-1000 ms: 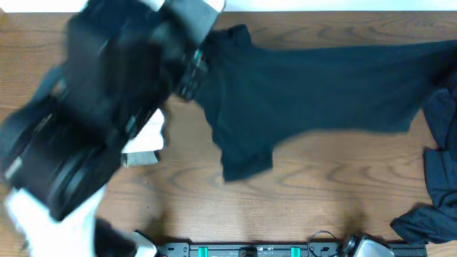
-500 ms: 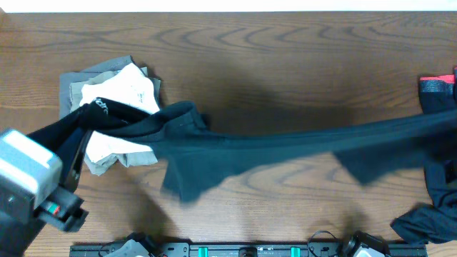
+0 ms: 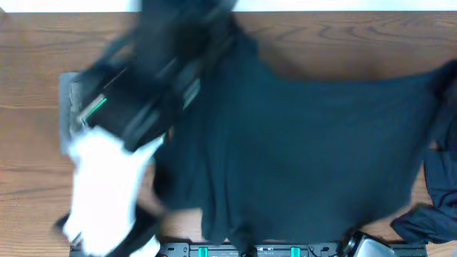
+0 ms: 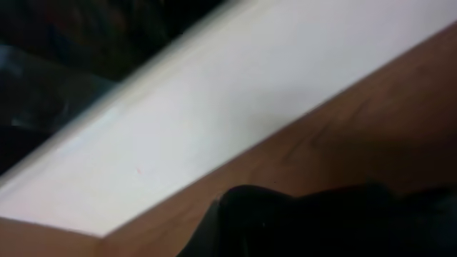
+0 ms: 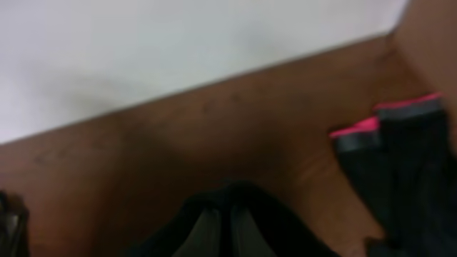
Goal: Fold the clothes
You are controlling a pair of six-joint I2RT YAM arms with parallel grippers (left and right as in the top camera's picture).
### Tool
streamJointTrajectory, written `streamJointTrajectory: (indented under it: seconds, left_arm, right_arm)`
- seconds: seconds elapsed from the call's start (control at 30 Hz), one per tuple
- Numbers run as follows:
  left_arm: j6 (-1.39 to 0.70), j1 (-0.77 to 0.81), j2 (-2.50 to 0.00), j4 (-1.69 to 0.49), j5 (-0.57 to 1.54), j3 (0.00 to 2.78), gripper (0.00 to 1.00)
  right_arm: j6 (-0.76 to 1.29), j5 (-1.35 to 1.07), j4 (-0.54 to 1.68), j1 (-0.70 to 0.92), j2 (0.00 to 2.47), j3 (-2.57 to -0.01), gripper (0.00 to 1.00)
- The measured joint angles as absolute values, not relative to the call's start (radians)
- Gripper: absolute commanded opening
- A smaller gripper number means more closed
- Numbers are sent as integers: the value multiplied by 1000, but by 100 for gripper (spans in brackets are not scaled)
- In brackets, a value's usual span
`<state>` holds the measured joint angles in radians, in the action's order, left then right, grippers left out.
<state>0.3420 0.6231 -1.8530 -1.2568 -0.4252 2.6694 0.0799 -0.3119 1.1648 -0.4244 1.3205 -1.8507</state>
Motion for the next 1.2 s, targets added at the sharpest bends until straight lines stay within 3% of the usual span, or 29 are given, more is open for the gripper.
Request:
streamJointTrajectory:
  seconds: [0.23,0.47,0.6,0.7,0.8,1.1,1.2]
  left_arm:
    - [341,458,-2314,-1031,-306,2654,8]
    - [298,355,-2574,-841,-216,2643,17]
    - [252,316,-2597,-817,-195,2643,35]
    - [231,295,-2587,-790,-171,2643,58]
    - [208,284,-2584,-797,-160,2644,64]
    - [164,287,-2520,-1082,-159,2644,64]
    - [100,287,-2430,-1200,-159,2643,67]
  right_arm:
    - [60,-331,949,-358,1735,-1842,2]
    - [78,-337,638,-309,2094,-1837,11]
    - [99,-340,550,-303,2203,-1833,19]
    - [116,-339,506,-303,2236,-1831,52]
    - [114,-340,485,-303,2245,-1831,63]
    - [84,-390,707,-360,2232,-1831,58]
    - [73,-416,787,-405,2193,-1830,49]
